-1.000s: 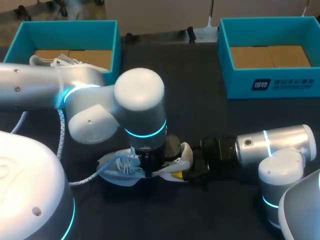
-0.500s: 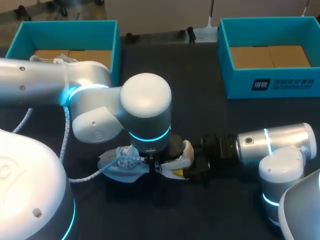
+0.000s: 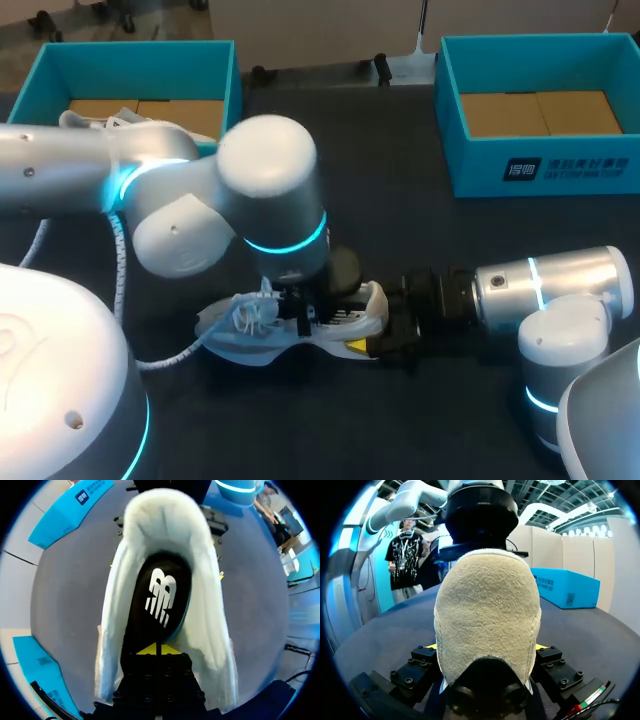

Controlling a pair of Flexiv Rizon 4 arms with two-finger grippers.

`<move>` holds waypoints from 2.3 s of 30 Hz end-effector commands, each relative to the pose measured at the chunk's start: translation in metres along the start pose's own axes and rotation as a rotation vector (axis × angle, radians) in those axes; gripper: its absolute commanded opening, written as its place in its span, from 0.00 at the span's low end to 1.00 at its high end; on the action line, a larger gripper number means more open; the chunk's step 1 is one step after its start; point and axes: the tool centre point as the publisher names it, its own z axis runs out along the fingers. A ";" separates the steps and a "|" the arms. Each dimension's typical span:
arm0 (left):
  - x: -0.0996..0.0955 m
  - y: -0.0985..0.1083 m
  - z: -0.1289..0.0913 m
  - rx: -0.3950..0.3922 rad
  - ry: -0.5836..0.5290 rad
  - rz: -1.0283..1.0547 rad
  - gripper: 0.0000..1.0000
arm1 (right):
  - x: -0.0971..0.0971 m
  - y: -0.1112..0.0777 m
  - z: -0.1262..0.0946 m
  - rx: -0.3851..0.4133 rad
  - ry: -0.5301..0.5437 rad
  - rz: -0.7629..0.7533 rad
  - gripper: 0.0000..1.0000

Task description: Take the shoe out of the shoebox, open the shoe tongue, remove and reinsert the insole, then place the shoe into the shoebox

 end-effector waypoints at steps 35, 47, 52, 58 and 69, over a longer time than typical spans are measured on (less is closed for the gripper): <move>-0.001 0.028 -0.066 0.413 0.052 -0.151 0.00 | 0.005 0.002 0.003 0.005 0.000 0.000 0.00; 0.004 0.020 -0.069 0.431 0.043 -0.165 0.00 | 0.005 0.002 0.003 0.005 0.000 0.000 0.00; 0.006 0.000 -0.073 0.410 0.018 -0.125 0.00 | 0.005 0.002 0.003 0.005 0.000 0.000 0.00; 0.004 -0.025 -0.074 0.380 -0.025 -0.113 0.00 | 0.005 0.002 0.003 0.005 0.000 0.000 0.00; 0.004 -0.032 -0.080 0.373 -0.041 -0.087 0.58 | 0.005 0.002 0.003 0.005 0.000 0.000 0.00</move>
